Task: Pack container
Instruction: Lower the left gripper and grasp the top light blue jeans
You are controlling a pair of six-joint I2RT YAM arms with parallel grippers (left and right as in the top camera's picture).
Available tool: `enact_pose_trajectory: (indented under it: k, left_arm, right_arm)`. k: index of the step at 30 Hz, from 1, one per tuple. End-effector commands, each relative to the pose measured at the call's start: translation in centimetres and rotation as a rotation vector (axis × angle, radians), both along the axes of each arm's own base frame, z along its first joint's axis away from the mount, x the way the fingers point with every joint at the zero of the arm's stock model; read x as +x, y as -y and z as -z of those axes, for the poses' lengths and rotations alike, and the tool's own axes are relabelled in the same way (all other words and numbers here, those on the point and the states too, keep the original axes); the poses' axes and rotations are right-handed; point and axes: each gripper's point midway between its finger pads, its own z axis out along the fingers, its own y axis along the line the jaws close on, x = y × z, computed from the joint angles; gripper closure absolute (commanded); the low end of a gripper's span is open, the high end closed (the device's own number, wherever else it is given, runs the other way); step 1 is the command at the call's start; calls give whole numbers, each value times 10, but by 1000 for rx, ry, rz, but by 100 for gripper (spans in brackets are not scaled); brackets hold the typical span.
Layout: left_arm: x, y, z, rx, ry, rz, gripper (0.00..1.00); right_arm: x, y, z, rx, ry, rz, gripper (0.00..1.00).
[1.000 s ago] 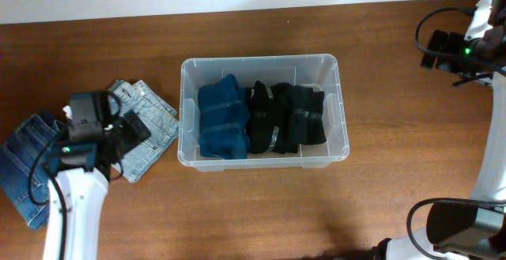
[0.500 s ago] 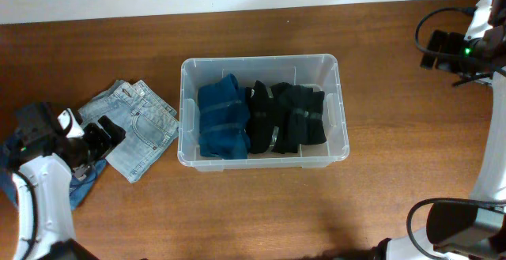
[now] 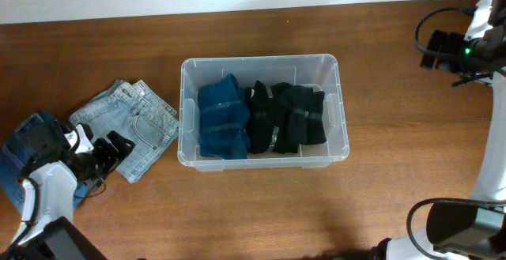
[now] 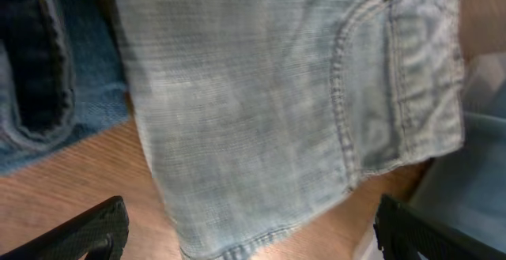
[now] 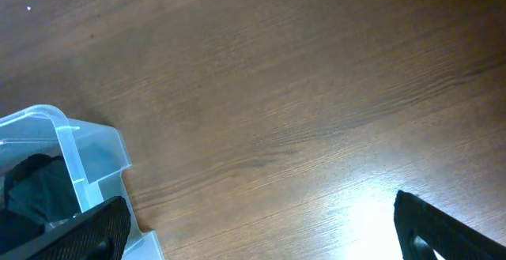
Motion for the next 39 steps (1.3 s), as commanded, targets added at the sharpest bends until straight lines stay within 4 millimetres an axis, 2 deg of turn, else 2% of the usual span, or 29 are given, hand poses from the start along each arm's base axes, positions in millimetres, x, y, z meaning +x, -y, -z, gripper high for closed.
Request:
enact_pose_trajectory:
  k: [1,9,14,21,33,39]
  left_arm:
    - [-9,1,16,10,-23,-10,1]
    - [-11,2,36,25,16,-30,1]
    - [-2,0,34,17,47,-83,0]
    - [16,13,28,22,93,-73,0]
    - [15,2,35,85,43,-175,1]
    - [17,1,51,74,22,-180,1]
  right_arm:
    - [1,2,0,-2,1,10,1]
    - [1,2,0,-2,1,10,1]
    - [1,2,0,-2,1,10,1]
    - [1,2,0,-2,1,10,1]
    - [1,2,0,-2,1,10,1]
    - [1,2,0,-2,1,10,1]
